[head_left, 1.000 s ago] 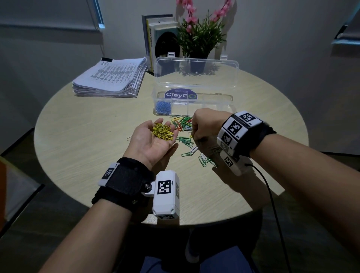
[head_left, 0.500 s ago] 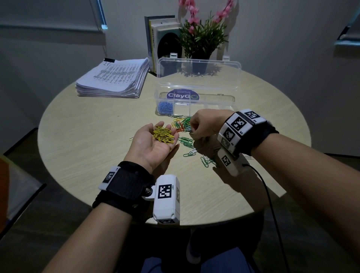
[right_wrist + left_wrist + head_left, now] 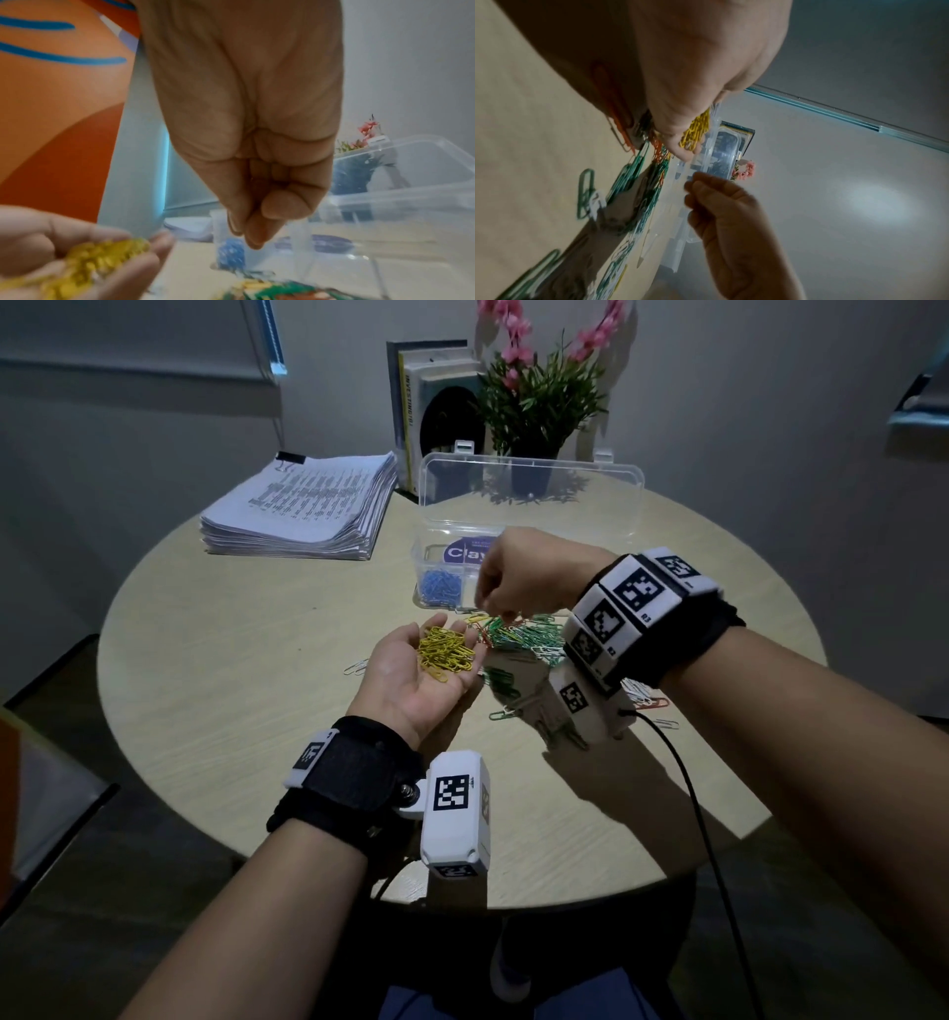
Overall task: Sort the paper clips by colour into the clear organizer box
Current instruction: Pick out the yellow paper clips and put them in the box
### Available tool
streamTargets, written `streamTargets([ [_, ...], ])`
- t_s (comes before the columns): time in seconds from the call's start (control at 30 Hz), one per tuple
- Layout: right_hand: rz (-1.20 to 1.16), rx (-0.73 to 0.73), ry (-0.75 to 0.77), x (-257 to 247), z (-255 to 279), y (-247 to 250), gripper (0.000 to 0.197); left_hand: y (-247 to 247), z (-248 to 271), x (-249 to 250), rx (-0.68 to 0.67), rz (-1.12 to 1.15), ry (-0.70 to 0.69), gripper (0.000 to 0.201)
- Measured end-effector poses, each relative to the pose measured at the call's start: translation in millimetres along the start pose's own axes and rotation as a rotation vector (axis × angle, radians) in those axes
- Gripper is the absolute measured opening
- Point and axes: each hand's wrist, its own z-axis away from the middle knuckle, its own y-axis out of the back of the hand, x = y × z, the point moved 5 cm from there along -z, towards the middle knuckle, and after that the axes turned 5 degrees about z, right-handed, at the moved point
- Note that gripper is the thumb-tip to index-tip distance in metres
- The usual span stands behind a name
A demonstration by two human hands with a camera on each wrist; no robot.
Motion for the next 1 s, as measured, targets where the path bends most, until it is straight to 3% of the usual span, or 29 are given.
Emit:
streamTargets([
  [0.1, 0.187, 0.015, -0.093, 18.6, -11.4, -6.9, 0.022, 1.9, -4.5, 10.6, -0.002, 0.023, -0.022, 0.035],
  [0.33, 0.266, -0.051, -0.15, 31.5, -24.4, -31.8, 0.021, -3.0, -16.1, 23.3, -0.011, 0.086, -0.032, 0.036],
  [0.53, 0.244, -0.048, -0.159, 31.4, -26.9, -30.3, 0.023, -10.6, -29.2, 37.8, -0.021, 0.093, -0.062, 0.032],
  [0.8, 0.133, 0.005, -0.016, 12.1, -41.8, -30.9, 0.027, -2.0, -37.0, 45.7, -0.054, 0.101, -0.056, 0.028],
  [1.0, 0.072, -0.023, -0.037, 12.1, -44.9, -37.1, 0.025, -0.3, -38.0, 49.3, -0.059, 0.102, -0.069, 0.028],
])
